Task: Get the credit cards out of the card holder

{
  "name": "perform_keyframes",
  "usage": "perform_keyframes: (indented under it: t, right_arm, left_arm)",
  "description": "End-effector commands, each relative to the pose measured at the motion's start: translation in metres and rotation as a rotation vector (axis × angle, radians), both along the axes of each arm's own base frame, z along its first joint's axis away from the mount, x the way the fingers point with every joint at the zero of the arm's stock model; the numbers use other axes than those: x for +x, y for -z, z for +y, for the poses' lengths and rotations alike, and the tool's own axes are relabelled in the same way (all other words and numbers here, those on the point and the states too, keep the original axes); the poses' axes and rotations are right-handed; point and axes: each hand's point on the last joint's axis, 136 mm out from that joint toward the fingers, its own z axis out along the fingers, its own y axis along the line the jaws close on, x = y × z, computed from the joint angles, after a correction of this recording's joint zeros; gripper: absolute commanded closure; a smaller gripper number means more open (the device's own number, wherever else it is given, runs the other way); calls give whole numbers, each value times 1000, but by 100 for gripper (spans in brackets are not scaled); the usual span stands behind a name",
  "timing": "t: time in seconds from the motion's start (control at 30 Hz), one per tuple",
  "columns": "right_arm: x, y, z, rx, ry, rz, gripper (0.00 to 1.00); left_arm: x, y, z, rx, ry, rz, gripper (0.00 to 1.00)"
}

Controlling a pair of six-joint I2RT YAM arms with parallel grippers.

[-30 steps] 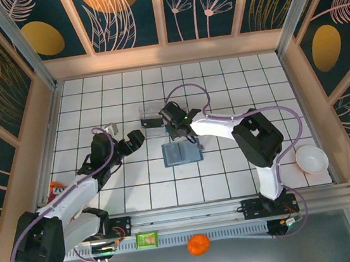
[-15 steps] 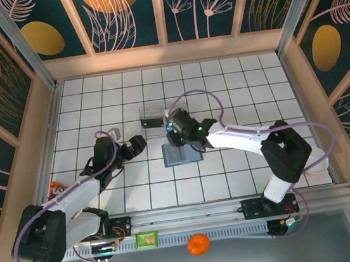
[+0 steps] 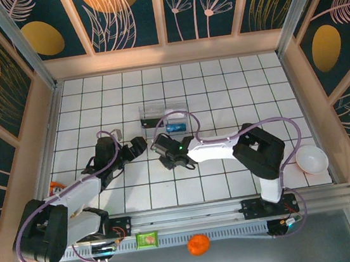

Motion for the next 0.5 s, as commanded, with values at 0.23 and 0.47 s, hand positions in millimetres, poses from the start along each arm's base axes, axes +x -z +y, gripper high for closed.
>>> perform_keyframes:
  t: [0.23, 0.47]
  right_arm:
    - [-10, 13, -2, -18, -2, 20, 86]
    - [-2, -7, 6, 138, 35, 38, 100]
  left_arm:
    - [0, -4, -5, -31, 25, -13, 6]
    - [-6, -5, -15, -69, 66, -17, 13]
